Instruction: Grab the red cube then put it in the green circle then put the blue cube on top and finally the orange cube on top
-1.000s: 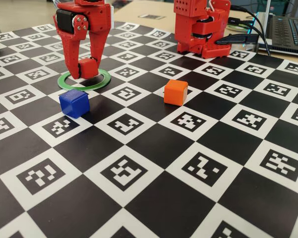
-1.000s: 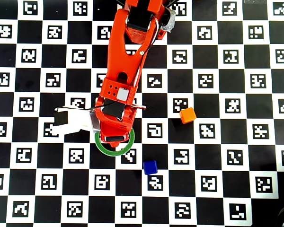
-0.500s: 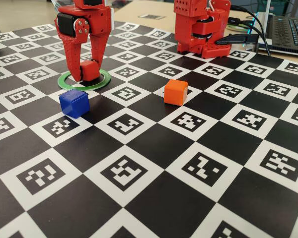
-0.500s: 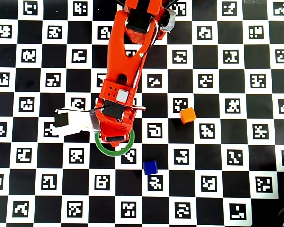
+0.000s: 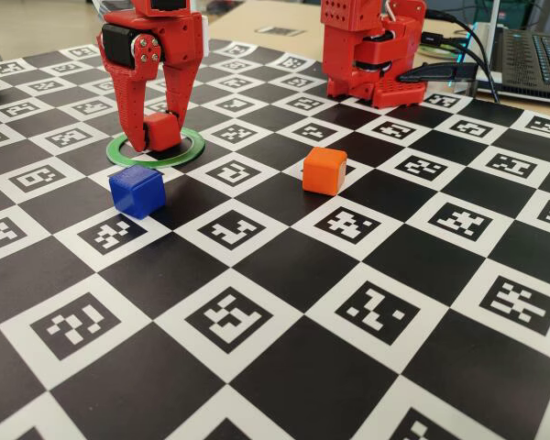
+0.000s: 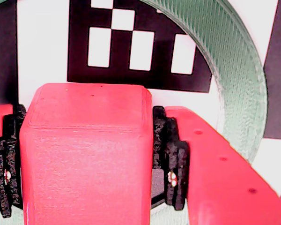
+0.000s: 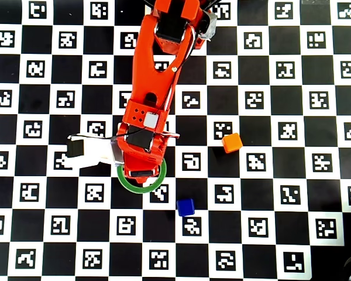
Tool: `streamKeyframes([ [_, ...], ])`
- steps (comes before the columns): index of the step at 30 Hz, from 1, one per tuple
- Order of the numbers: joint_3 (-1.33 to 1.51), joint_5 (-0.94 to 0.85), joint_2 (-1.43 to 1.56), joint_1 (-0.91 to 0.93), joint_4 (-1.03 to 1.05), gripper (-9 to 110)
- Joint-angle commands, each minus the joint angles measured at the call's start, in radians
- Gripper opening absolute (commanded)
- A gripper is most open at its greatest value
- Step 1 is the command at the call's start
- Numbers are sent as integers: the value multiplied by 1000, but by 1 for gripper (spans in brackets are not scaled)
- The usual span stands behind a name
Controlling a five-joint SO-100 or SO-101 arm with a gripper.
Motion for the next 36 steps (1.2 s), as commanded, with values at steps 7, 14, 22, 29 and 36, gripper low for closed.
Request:
streamKeyframes([
  [7, -52, 23, 35, 25, -26, 27],
  [14, -38, 18, 57, 29, -26, 31],
  [22, -54, 17, 176, 40, 83, 31],
  [29, -146, 20, 344, 37, 233, 31],
  [36, -241, 57, 526, -2, 405, 31],
])
